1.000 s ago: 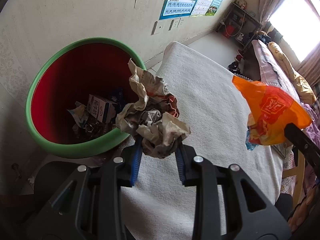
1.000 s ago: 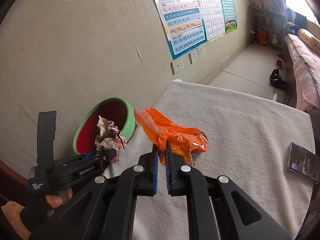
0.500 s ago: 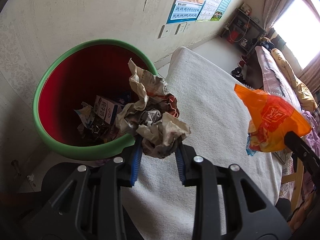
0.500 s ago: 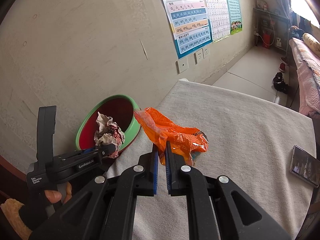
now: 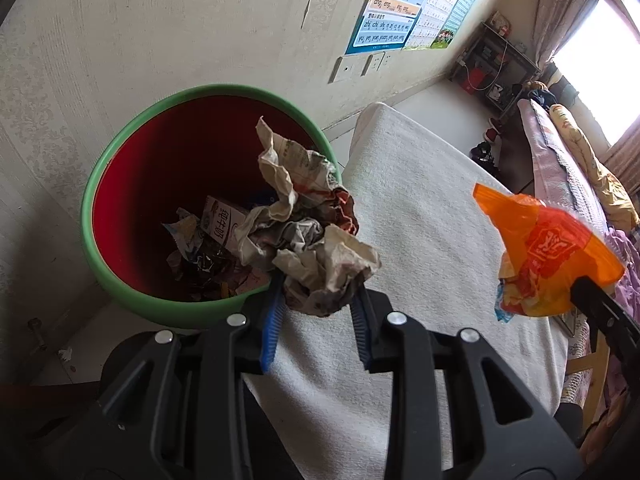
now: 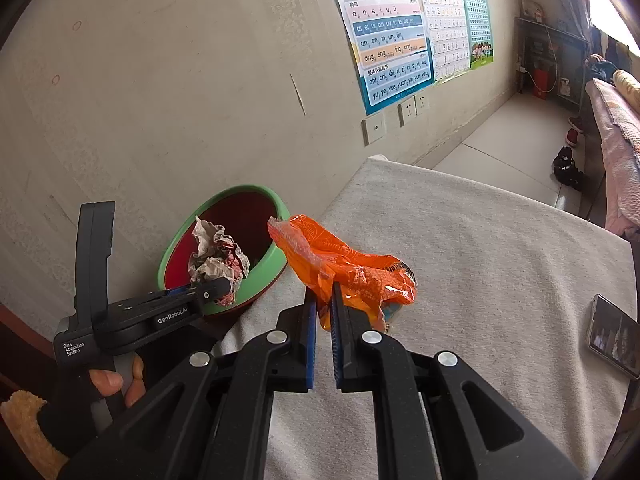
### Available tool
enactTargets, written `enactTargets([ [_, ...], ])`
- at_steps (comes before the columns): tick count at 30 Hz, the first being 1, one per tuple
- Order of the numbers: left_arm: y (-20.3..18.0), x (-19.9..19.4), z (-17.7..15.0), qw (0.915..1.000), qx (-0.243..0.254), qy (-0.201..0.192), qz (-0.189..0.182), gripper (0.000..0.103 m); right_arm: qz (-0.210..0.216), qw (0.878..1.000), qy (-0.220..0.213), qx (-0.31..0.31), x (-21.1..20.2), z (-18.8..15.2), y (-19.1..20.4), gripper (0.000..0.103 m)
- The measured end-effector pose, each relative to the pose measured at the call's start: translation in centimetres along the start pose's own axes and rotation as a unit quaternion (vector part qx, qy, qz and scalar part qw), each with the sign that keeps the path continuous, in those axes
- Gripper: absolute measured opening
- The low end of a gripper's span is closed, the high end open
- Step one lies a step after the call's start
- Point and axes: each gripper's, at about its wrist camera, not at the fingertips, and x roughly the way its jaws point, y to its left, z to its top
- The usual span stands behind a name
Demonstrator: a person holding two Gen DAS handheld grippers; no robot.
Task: Collect trash
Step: 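Carry the paper ball and orange bag over the red bucket with both grippers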
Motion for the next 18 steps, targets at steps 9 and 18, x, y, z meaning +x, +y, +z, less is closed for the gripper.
enactTargets([
  [9, 0.4, 0.0, 0.2, 1.0, -0.006, -0.001, 0.006, 0.029, 0.005, 1.0, 0.002, -0.007, 0.3, 0.3, 0.6, 0.007],
  [18, 1.4, -0.3, 0.3, 0.9998, -0.014, -0.006, 0.014, 0.029, 0.012, 1.0, 0.002, -0.017, 0.6, 0.7, 1.4, 0.007],
])
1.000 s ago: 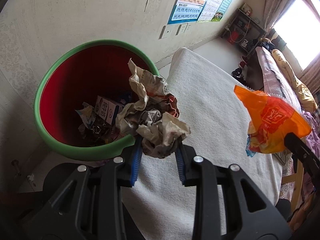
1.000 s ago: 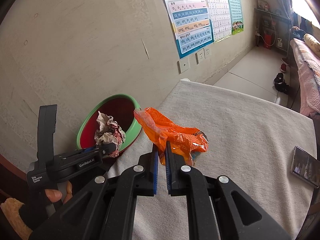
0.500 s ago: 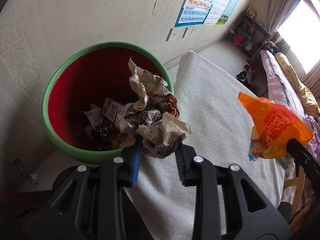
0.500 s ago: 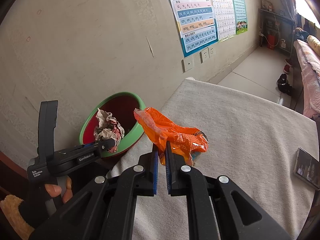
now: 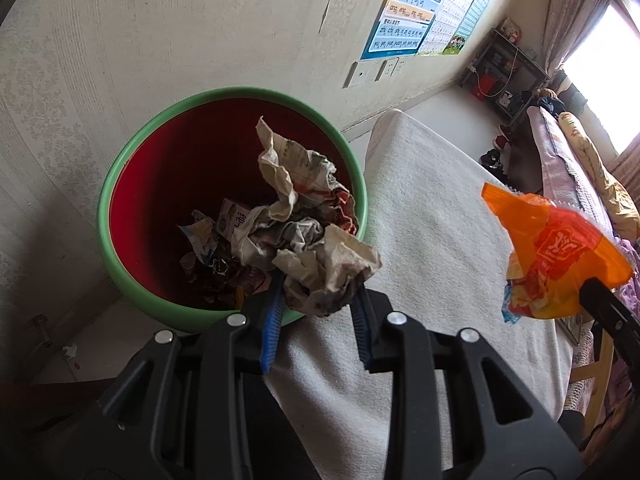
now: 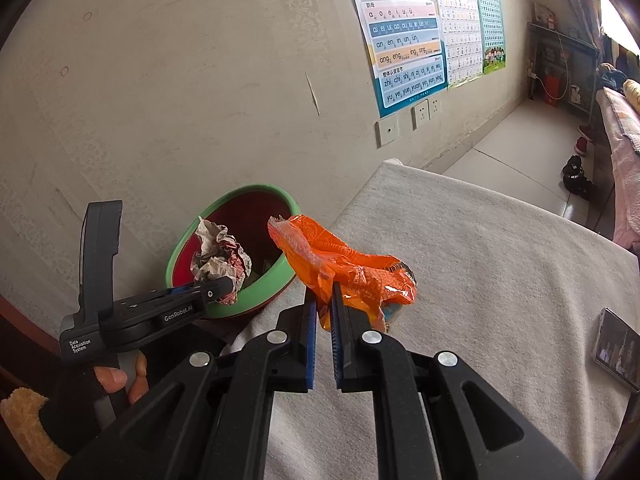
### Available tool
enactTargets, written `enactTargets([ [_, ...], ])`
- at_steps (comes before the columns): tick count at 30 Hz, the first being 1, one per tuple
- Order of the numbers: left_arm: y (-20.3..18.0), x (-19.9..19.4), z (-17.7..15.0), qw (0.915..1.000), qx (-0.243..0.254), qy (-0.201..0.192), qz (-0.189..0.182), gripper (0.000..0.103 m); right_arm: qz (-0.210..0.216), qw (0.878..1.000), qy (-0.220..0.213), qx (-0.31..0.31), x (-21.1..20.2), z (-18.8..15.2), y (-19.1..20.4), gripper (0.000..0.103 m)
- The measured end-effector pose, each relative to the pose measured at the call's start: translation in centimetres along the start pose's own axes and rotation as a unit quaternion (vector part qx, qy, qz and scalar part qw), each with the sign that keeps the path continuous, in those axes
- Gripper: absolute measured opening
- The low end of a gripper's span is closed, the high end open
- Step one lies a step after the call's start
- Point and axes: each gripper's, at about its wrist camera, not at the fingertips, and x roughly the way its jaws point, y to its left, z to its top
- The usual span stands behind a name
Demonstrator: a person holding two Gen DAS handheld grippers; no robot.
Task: Collect trash
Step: 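Carry the paper ball and orange bag over the red bucket with both grippers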
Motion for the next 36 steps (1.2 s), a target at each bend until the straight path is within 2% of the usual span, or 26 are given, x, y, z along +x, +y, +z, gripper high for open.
enactTargets([
  [20, 2.5, -1.0, 2.4, 0.9993, 0.001, -0.026, 0.029, 0.029, 0.011, 1.0, 0.0, -0.024, 0.6, 0.9, 1.2, 0.007],
  [36, 4.6, -1.0, 3.2, 0.9988, -0.009, -0.031, 0.037, 0.029, 0.029, 0.998, 0.015, -0.054, 2.8, 2.4, 3.9, 0.007],
])
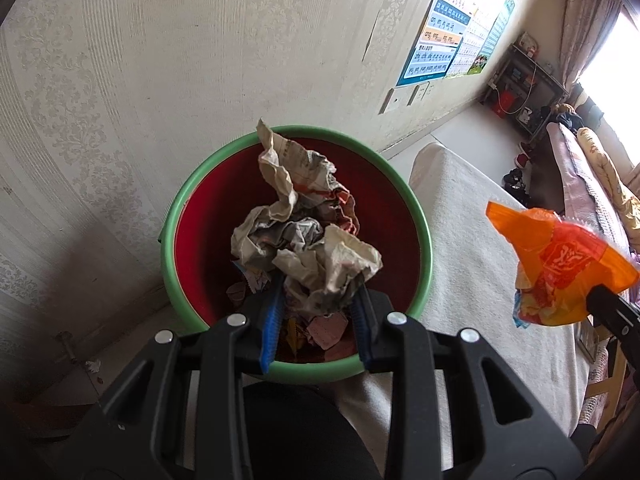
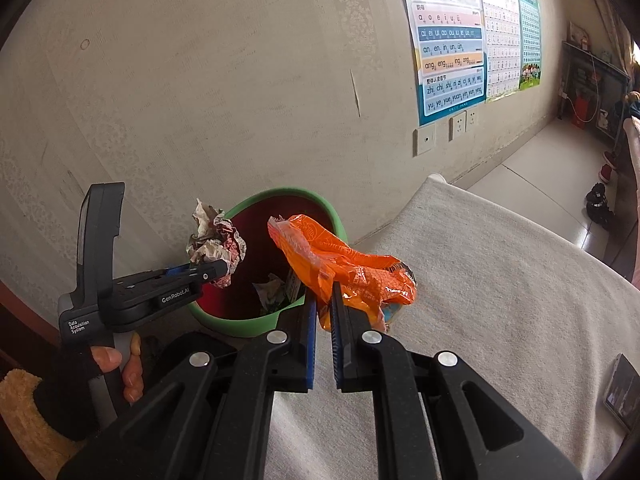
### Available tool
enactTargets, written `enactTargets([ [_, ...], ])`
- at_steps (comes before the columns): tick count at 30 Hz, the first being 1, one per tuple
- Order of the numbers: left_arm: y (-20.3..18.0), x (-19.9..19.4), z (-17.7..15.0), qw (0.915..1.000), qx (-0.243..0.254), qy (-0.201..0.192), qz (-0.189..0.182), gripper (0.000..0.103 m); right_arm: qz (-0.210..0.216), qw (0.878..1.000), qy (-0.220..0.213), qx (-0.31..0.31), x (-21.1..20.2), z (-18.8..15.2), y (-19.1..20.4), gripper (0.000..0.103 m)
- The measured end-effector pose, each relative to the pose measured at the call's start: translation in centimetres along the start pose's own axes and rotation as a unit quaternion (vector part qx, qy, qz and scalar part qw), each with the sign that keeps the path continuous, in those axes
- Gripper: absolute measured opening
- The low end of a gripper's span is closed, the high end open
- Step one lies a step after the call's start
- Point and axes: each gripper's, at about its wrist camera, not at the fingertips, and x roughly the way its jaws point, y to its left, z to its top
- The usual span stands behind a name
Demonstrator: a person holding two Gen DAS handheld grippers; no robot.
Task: Collect trash
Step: 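Carry the paper ball and orange bag over the red bucket with both grippers, then open the left gripper to drop the paper ball while the right drops the orange bag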
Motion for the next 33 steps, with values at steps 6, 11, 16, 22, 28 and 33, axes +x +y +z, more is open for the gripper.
enactTargets([
  [6, 0.9, 0.0, 0.7, 0.9999, -0.008, -0.009, 0.0, 0.029, 0.005, 1.0, 0.005, -0.006, 1.2, 0.9, 0.9, 0.007],
  [11, 1.4, 0.1, 1.4, 0.9999, -0.011, -0.013, 0.002, 0.03, 0.008, 1.0, 0.005, -0.009, 1.9, 2.0, 1.2, 0.007],
  [16, 1.8, 0.5, 1.8, 0.9998, -0.012, -0.011, 0.009, 0.03, 0.012, 1.0, 0.008, -0.015, 2.8, 2.6, 1.7, 0.007],
  [22, 2.3, 1.0, 2.0, 0.9997, -0.018, -0.007, 0.016, 0.03, 0.018, 1.0, 0.015, -0.019, 3.7, 2.8, 2.3, 0.007],
  [28, 3.0, 1.6, 1.9, 0.9994, -0.026, 0.001, 0.024, 0.03, 0.021, 0.999, 0.018, -0.025, 4.3, 3.0, 2.5, 0.007],
  [33, 3.2, 1.8, 2.2, 0.9993, -0.031, 0.001, 0.023, 0.031, 0.025, 0.999, 0.017, -0.029, 4.8, 3.6, 3.2, 0.007],
])
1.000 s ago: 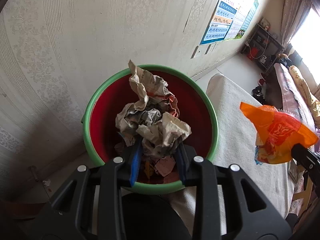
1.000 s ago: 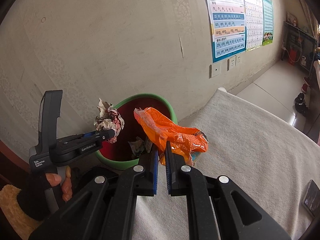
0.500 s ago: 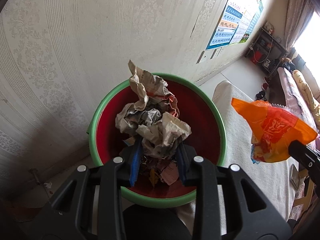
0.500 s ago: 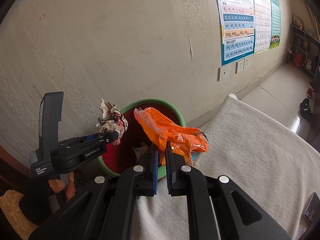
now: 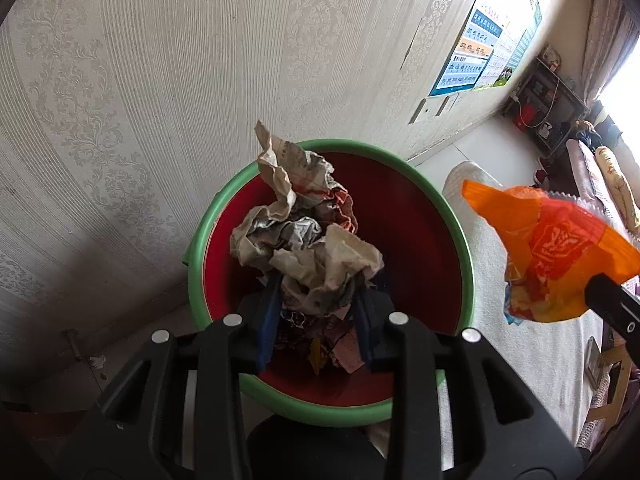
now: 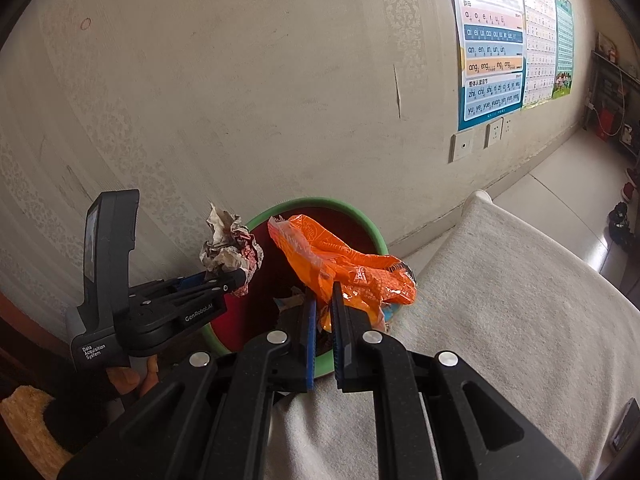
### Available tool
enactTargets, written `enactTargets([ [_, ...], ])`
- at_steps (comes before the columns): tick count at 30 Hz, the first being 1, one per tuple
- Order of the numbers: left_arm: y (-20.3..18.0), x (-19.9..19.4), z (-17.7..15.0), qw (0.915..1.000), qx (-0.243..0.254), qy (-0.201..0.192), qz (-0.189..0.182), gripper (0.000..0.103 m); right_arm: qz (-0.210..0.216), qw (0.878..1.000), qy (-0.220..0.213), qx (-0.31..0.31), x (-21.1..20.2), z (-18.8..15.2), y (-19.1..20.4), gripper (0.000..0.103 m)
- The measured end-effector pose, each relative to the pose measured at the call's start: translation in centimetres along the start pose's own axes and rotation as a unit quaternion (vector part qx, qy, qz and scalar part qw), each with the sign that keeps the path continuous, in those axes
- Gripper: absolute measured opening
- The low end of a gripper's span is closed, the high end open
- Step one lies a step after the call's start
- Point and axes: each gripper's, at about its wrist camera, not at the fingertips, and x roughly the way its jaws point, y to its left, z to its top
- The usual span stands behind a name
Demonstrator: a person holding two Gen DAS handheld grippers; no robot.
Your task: Collect trash
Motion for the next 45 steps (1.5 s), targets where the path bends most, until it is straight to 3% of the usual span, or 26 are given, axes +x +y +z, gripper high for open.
enactTargets([
  [4, 0.2, -0.1, 0.2, 1.0, -0.007, -0.005, 0.003, 0.041, 0.007, 1.0, -0.007, -0.011, 0.2, 0.6, 0.7, 0.009],
  [6, 0.5, -0.1, 0.1, 0.9998, -0.015, -0.008, 0.005, 0.058, 0.009, 1.0, -0.011, -0.012, 0.2, 0.8, 0.8, 0.014],
  [7, 0.6, -0.2, 0.1, 0.9998, -0.019, -0.009, 0.005, 0.06, 0.008, 1.0, -0.014, -0.009, 0.1, 0.9, 0.7, 0.021],
  [8, 0.7, -0.3, 0.0, 0.9997, -0.021, -0.01, 0.006, 0.06, 0.009, 1.0, -0.021, -0.004, -0.2, 0.8, 0.6, 0.038],
  [9, 0.7, -0.4, -0.2, 0.9997, -0.02, -0.011, 0.008, 0.061, 0.008, 1.0, -0.029, 0.002, -0.6, 0.7, 0.3, 0.043],
  [13, -0.1, -1.2, -0.9, 0.9997, -0.012, -0.019, 0.005, 0.062, 0.0, 0.999, -0.047, 0.025, -2.6, -0.1, -1.4, 0.045],
  [17, -2.9, -2.7, -1.5, 0.9989, 0.017, -0.043, -0.011, 0.064, -0.034, 0.995, -0.086, 0.039, -6.5, -1.5, -3.6, 0.069],
  [21, -6.7, -5.2, -1.7, 0.9938, 0.051, -0.091, -0.04, 0.076, -0.096, 0.985, -0.138, 0.038, -11.1, -3.1, -5.4, 0.092],
  [24, -9.8, -7.7, -1.9, 0.9856, 0.076, -0.137, -0.065, 0.087, -0.145, 0.97, -0.195, 0.032, -14.4, -4.7, -6.4, 0.096],
  [27, -12.8, -10.3, -2.3, 0.9717, 0.106, -0.195, -0.08, 0.098, -0.21, 0.946, -0.245, 0.014, -16.6, -6.4, -6.9, 0.096],
  [29, -14.5, -12.2, -3.2, 0.9578, 0.117, -0.254, -0.066, 0.098, -0.255, 0.938, -0.235, 0.011, -17.1, -6.9, -7.3, 0.096],
  [32, -16.5, -14.3, -3.7, 0.9413, 0.117, -0.311, -0.06, 0.098, -0.26, 0.938, -0.225, 0.048, -18.0, -7.2, -8.9, 0.096],
  [34, -17.4, -14.9, -3.4, 0.9421, 0.121, -0.304, -0.073, 0.098, -0.28, 0.932, -0.221, 0.07, -18.6, -7.2, -9.6, 0.096],
  [36, -18.1, -14.7, -2.9, 0.9522, 0.126, -0.268, -0.075, 0.098, -0.295, 0.928, -0.213, 0.082, -18.7, -7.1, -10.3, 0.096],
  [38, -18.4, -14.3, -2.8, 0.957, 0.127, -0.248, -0.079, 0.098, -0.295, 0.927, -0.213, 0.09, -19.3, -7.5, -10.7, 0.096],
  [45, -17.7, -14.0, -3.7, 0.9602, 0.121, -0.245, -0.055, 0.098, -0.3, 0.925, -0.211, 0.096, -19.6, -7.7, -11.2, 0.096],
])
